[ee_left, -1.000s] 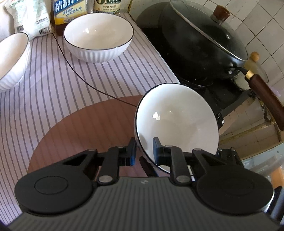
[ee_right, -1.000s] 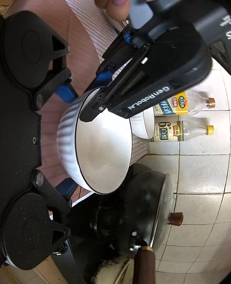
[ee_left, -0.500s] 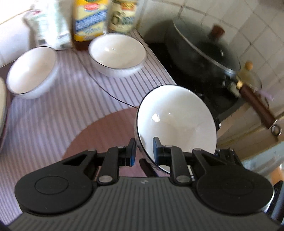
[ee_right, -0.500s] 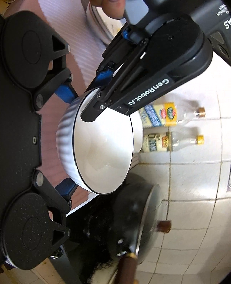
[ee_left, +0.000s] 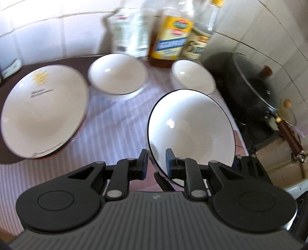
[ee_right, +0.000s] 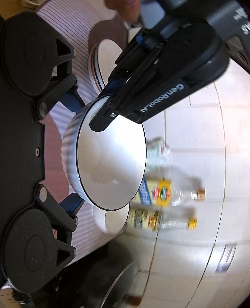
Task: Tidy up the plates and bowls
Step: 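Carry the white bowl beside the plate stack and lower it to the cloth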
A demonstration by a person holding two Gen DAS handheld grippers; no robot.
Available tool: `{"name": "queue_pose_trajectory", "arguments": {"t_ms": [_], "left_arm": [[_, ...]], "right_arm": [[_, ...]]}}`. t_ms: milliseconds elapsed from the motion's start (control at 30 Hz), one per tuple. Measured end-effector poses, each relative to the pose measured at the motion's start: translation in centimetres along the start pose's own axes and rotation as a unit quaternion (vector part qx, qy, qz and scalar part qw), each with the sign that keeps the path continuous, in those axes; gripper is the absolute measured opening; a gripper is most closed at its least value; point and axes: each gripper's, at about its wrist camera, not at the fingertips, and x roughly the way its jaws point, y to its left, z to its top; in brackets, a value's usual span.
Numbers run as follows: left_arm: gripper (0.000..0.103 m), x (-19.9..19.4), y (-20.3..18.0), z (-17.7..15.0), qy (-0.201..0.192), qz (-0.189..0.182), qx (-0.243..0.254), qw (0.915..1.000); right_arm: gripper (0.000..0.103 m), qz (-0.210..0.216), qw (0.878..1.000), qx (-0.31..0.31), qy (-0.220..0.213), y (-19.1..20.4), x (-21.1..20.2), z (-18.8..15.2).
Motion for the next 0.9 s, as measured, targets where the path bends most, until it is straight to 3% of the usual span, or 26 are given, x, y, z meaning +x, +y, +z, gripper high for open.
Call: {"name": "queue_pose_trajectory", "arguments": {"t_ms": [300,900], "left_arm": [[0.018,1.9,3.9,-1.6,0.018,0.028,-0.031,0.999],[0.018,5.0,6.3,-2.6,0.035,0.039,-0.05,0.9974]], "right_arm": [[0.093,0.045,0.999,-0.025,0.012,2.6,3.9,-1.2],[0.091,0.064,0.996,-0.03,0.059,3.8,7.0,-3.3]]}}
